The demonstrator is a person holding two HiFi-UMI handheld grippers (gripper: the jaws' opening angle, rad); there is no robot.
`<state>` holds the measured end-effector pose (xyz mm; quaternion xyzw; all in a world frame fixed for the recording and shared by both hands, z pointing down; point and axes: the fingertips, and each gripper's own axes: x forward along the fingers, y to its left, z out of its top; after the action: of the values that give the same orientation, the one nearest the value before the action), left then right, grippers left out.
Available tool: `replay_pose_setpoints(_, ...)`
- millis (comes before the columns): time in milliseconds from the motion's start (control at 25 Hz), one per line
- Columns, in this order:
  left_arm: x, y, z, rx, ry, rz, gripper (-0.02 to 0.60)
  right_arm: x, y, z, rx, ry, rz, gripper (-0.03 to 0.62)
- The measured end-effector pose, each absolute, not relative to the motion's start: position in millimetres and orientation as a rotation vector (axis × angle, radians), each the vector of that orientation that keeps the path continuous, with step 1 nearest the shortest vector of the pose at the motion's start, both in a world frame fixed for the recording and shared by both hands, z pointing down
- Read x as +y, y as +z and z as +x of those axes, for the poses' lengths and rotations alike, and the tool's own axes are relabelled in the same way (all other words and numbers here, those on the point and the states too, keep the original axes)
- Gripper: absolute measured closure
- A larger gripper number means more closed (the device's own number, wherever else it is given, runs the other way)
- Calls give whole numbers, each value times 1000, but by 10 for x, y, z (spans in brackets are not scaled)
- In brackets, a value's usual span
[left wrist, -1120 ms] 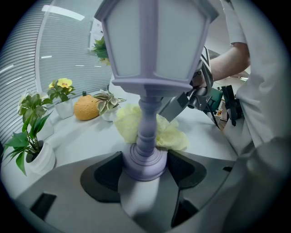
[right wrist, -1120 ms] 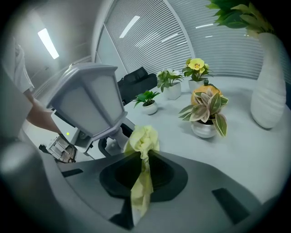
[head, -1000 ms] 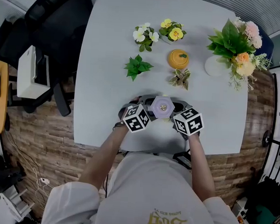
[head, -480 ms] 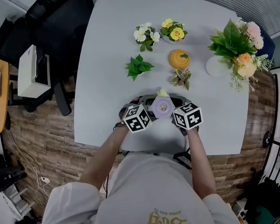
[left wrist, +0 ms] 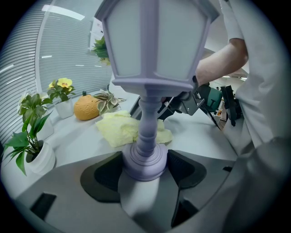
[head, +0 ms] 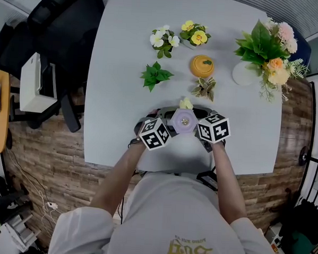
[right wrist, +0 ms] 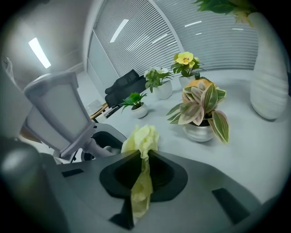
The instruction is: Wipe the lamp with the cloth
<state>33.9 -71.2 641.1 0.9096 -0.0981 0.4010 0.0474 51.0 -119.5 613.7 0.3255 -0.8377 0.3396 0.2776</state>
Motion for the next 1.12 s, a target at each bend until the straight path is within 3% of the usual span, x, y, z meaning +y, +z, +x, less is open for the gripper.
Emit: replay_pose_setpoints(1120, -702, 6413, 334, -298, 1224, 2771, 256, -801, 6186, 733, -2175, 928, 890, 548)
